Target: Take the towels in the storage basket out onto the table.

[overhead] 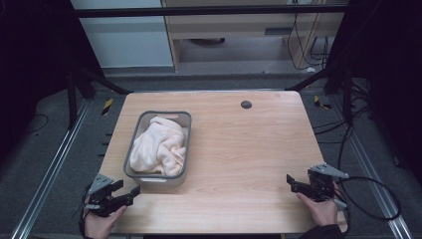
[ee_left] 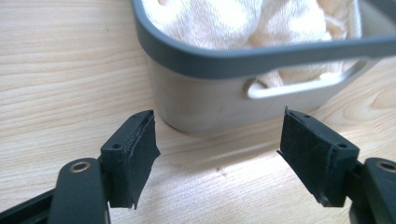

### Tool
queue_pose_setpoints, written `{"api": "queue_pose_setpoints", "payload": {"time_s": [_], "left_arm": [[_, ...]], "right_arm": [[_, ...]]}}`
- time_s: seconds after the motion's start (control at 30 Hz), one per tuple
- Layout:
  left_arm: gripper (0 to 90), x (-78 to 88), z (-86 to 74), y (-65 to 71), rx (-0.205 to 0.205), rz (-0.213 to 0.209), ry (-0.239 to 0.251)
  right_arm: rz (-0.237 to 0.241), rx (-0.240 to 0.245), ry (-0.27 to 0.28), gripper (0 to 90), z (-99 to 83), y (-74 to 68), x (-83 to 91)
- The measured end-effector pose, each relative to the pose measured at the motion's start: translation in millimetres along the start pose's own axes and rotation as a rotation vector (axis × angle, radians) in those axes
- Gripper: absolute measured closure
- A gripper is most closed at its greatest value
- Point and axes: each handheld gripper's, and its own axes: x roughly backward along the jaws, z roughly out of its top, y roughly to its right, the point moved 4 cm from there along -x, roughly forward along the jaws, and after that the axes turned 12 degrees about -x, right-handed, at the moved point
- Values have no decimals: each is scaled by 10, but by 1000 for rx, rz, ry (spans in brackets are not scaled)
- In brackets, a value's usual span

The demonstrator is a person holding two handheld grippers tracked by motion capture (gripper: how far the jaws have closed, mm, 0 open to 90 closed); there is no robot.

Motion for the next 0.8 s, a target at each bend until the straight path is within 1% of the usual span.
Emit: {"api": "queue_pose_setpoints", "payload": {"time_s": [0.03,0.07,0.1,0.13,0.2,0.3,0.33,0.37,0.4,0.43,0.47,0.53,0.57,0.6,0.77,0.8], "left_arm": [[268,13,14,-9,10,4,6],[270,22,24,-15,18,4,5],[269,22,24,-15,18,4,5],[273,46,46,-30,20,13,18],[274,74,73,-44,26,15,30],[270,101,100,-53,29,16,39],[269,131,131,-50,34,19,52],[267,131,131,-50,34,19,52],[266,168,166,-42,30,20,65],[266,168,166,-42,30,20,65],[266,203,201,-34,31,16,79],[265,226,232,-26,30,13,87],[265,226,232,-26,30,13,87],[265,240,262,-20,20,13,90],[264,258,322,-11,11,9,101],[264,272,355,-14,10,7,105]], "right_arm": [[8,-8,8,139,-3,-18,20],[11,-6,14,129,-7,-28,32],[11,-6,14,129,-7,-28,32],[3,0,19,120,-7,-45,32],[-4,10,19,116,-6,-56,24],[2,17,13,113,-13,-66,16],[-1,21,14,112,-16,-66,12],[-1,21,14,112,-16,-66,12],[0,28,14,108,-18,-67,8],[0,28,14,108,-18,-67,8],[-2,27,16,108,-18,-72,8],[-6,30,19,109,-18,-72,8],[-6,30,19,109,-18,-72,8],[-5,26,12,109,-25,-79,6],[-8,35,12,108,-30,-89,-5],[-7,41,14,106,-30,-90,-9]]}}
